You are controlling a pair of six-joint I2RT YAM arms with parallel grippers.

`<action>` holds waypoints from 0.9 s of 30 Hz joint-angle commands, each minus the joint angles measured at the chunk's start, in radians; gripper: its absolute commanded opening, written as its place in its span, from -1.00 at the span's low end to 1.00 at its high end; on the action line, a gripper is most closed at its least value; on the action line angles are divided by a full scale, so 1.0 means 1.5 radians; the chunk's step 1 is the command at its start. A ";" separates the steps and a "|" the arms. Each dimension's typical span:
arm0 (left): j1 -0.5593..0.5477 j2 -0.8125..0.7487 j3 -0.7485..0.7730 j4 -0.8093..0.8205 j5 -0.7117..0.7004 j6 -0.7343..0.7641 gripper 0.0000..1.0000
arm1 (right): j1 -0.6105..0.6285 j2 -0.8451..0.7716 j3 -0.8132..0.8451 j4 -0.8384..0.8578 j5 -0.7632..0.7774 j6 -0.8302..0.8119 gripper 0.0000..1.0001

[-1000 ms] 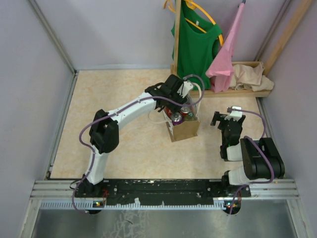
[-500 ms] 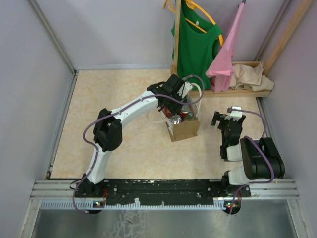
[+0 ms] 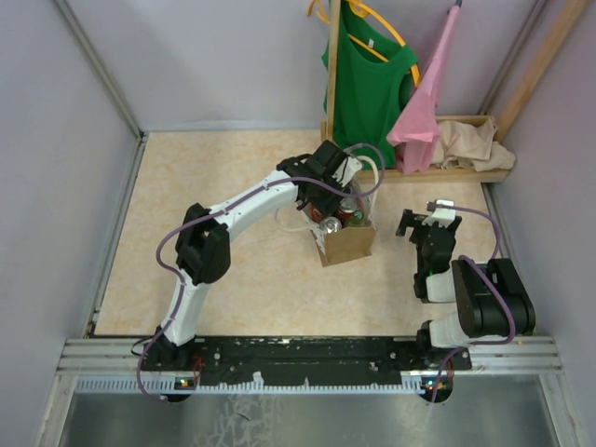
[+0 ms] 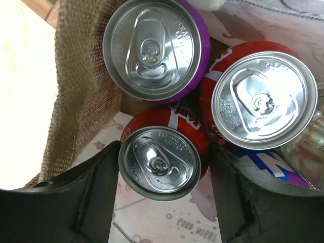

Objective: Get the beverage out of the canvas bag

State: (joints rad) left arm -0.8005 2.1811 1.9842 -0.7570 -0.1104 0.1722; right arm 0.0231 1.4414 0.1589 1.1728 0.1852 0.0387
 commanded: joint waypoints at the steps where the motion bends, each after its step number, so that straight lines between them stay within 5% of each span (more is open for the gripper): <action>1: 0.009 0.035 0.003 -0.052 -0.004 0.000 0.27 | -0.001 0.000 0.014 0.029 0.000 0.005 0.98; 3: 0.010 0.041 0.002 -0.051 -0.004 -0.001 0.09 | -0.001 0.000 0.014 0.029 0.000 0.005 0.98; 7: 0.013 0.048 0.000 -0.040 0.006 -0.004 -0.90 | -0.001 0.000 0.014 0.028 0.000 0.006 0.98; 8: 0.014 0.048 0.000 -0.039 0.009 -0.005 -1.00 | -0.001 0.000 0.014 0.029 -0.001 0.006 0.98; 27: 0.015 -0.071 0.003 0.020 -0.012 0.036 -1.00 | -0.001 0.000 0.014 0.028 0.000 0.005 0.98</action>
State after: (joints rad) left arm -0.7933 2.1754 1.9842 -0.7483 -0.0952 0.1959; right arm 0.0231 1.4414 0.1589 1.1728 0.1848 0.0387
